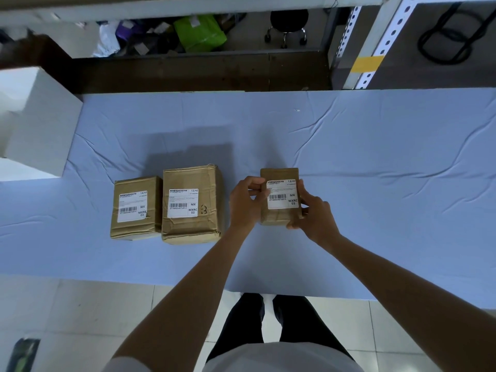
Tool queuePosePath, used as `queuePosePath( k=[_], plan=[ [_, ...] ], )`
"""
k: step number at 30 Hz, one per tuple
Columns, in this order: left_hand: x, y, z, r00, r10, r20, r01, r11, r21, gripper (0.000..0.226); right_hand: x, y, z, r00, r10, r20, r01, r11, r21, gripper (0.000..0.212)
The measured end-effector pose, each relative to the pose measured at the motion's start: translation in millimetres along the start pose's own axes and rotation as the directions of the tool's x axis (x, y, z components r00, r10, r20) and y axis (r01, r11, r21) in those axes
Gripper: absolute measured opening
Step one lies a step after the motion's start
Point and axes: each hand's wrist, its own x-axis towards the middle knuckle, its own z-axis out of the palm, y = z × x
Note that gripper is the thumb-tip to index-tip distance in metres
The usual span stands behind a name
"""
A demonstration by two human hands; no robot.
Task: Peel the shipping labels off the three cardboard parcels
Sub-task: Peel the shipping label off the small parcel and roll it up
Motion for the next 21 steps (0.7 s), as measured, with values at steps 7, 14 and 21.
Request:
queuePosePath(
  k=[7, 14, 21],
  plan=[
    [4, 1, 10, 0.998, 0.024, -0.065, -0.018, 0.995, 0.097, 0.020, 1, 2, 3, 1.000, 0.019, -0.012, -0.019, 1.000, -0.002, 0.108],
    [10, 2, 17, 0.991, 0.036, -0.131, -0.011, 0.983, 0.183, 0.016, 2, 2, 5, 0.999, 0.041, -0.021, -0.040, 0.999, 0.031, 0.109],
    [13, -1, 22, 0.985, 0.012, -0.172, 0.021, 0.982, 0.188, 0.009, 0, 2, 4, 0.999, 0.045, -0.023, -0.045, 0.999, 0.024, 0.112]
  ],
)
